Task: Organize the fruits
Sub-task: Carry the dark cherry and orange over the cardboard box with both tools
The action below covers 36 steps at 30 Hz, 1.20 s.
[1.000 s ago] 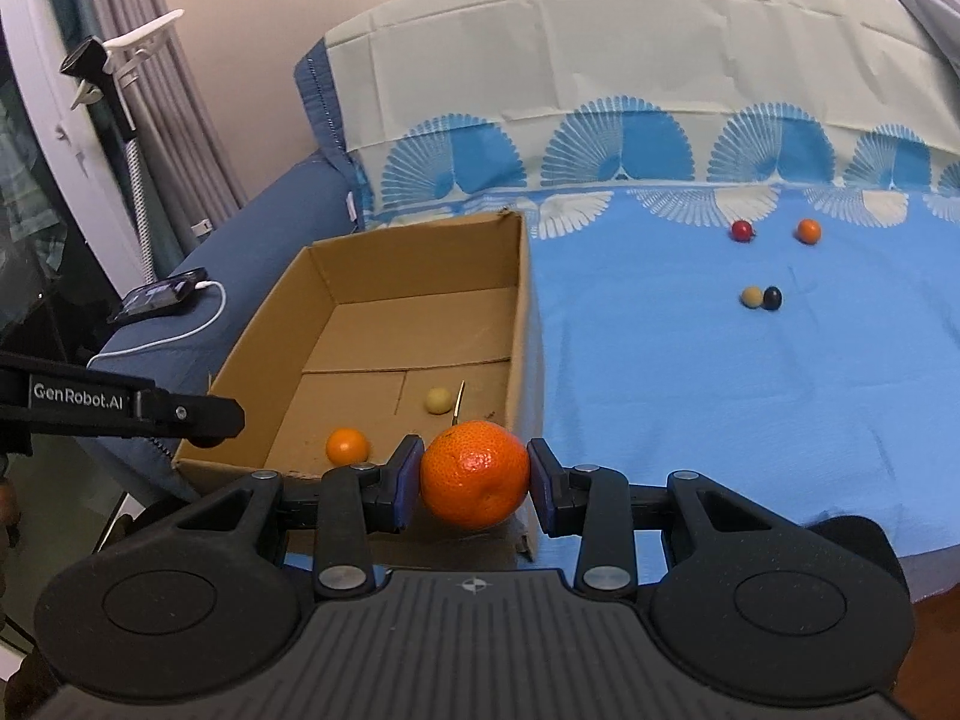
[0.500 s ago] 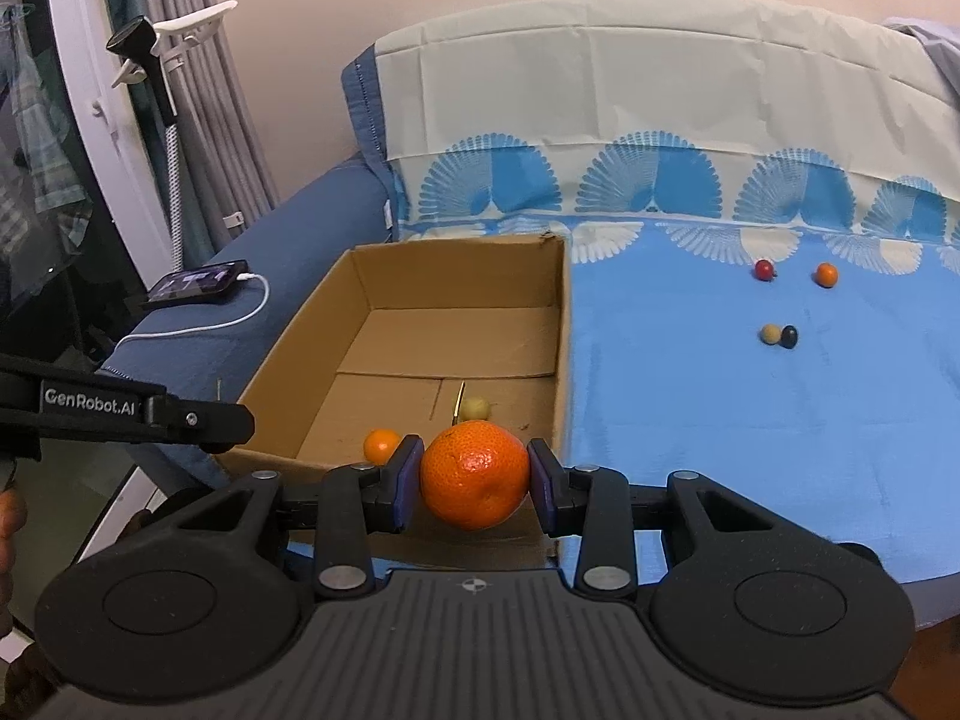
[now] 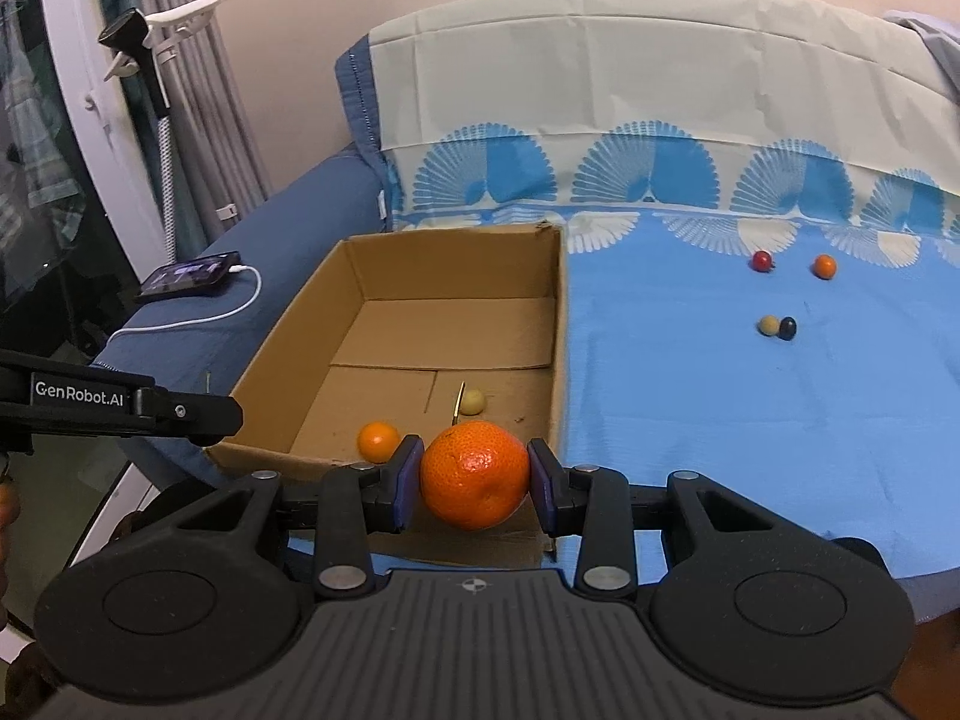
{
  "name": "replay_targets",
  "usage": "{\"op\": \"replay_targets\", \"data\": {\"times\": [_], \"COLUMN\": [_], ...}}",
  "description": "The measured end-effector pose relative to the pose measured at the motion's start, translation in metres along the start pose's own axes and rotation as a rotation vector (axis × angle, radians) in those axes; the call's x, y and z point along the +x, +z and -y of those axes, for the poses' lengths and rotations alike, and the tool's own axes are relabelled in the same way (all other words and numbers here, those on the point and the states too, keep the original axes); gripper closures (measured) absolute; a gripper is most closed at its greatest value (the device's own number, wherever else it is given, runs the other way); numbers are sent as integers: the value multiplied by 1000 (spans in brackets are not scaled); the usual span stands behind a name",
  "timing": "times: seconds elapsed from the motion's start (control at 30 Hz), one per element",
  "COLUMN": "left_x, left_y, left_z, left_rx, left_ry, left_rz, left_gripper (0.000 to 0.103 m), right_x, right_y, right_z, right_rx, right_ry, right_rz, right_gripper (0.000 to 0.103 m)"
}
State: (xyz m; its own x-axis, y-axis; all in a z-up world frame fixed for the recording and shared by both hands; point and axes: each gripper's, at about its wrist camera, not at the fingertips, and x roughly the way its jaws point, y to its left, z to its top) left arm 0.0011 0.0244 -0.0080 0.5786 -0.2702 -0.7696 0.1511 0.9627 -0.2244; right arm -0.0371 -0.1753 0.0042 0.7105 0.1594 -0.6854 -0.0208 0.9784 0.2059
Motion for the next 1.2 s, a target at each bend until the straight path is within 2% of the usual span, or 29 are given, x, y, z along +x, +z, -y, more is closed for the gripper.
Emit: {"op": "replay_targets", "data": {"times": [0.6,0.93,1.2], "left_x": [9,13,29], "left_y": [10,26,36], "left_z": [-15,-18,-18], "left_rx": [-37,-38,-33], "left_ry": [21,24,15], "left_rz": [-6,14,3], "left_gripper": [77,77,77], "right_x": [10,19,37], "right_y": [4,22,28], "right_z": [0,1,-4], "right_rx": [-18,-16,-26], "right_ry": [-5,-8,5], "right_rz": [-8,19,2], "right_gripper": [64,64,64]}}
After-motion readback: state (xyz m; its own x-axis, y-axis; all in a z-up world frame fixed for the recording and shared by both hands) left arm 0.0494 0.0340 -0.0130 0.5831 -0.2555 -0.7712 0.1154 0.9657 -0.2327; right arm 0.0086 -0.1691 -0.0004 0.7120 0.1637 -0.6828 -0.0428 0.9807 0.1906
